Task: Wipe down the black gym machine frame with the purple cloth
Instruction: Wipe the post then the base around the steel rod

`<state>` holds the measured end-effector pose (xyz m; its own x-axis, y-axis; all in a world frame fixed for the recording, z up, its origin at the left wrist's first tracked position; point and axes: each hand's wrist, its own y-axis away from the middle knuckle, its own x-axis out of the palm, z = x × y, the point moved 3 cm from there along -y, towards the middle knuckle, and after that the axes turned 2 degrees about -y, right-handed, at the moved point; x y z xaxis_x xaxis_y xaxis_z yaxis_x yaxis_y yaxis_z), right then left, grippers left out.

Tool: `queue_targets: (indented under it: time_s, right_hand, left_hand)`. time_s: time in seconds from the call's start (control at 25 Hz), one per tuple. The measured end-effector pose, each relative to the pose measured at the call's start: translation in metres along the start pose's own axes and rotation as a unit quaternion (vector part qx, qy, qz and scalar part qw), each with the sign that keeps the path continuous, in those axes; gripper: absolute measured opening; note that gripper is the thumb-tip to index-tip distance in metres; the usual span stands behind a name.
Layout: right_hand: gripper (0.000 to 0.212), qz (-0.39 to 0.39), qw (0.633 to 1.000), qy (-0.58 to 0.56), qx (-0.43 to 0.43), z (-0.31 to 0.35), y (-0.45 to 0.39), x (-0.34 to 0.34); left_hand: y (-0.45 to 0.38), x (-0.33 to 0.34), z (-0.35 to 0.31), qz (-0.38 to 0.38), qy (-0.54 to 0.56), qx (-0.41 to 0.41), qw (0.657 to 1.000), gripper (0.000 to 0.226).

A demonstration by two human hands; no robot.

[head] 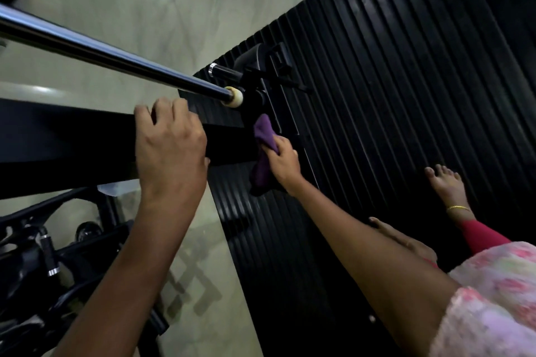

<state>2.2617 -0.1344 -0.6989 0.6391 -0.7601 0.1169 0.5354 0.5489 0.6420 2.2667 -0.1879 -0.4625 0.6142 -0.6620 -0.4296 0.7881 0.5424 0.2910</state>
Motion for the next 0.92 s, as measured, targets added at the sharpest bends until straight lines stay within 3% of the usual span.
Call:
queue_targets:
  time_s: [0.12, 0.24, 0.32, 0.44, 0.64, 0.8, 0.92]
  right_hand:
    - [0.036, -0.007, 0.996, 0.092, 0.012, -0.007, -0.013, -0.005]
    - [0.042, 0.011, 0.995, 0.006, -0.102, 0.01, 0.012, 0.003]
    - [0.045, 0.014, 0.993, -0.028, -0.118, 0.008, 0.02, 0.003]
    - [0.041, 0.001, 0.996, -0.005, -0.087, -0.02, -0.012, 0.001]
    - [0.035, -0.015, 0.995, 0.002, 0.094, -0.068, -0.065, -0.01]
    - [0.037, 0.009, 0.998, -0.059, 0.027, -0.066, -0.049, -0.003]
    - [0.036, 0.0, 0.992, -0.117, 0.037, -0.091, -0.061, -0.004]
  left_hand:
    - [-0.01, 0.005, -0.026, 0.03, 0.015, 0.013, 0.999, 0.044]
    - [-0.03, 0.02, -0.066, 0.073, 0.052, 0.045, 0.995, 0.037]
    - [-0.042, 0.031, -0.086, 0.089, 0.052, 0.062, 0.993, 0.033]
    - [-0.049, 0.042, -0.104, 0.092, 0.056, 0.068, 0.992, 0.032]
    - [-0.058, 0.053, -0.123, 0.09, 0.063, 0.074, 0.991, 0.031]
    - [-0.066, 0.064, -0.142, 0.098, 0.046, 0.085, 0.99, 0.032]
    - [-0.078, 0.073, -0.164, 0.097, 0.033, 0.078, 0.992, 0.034]
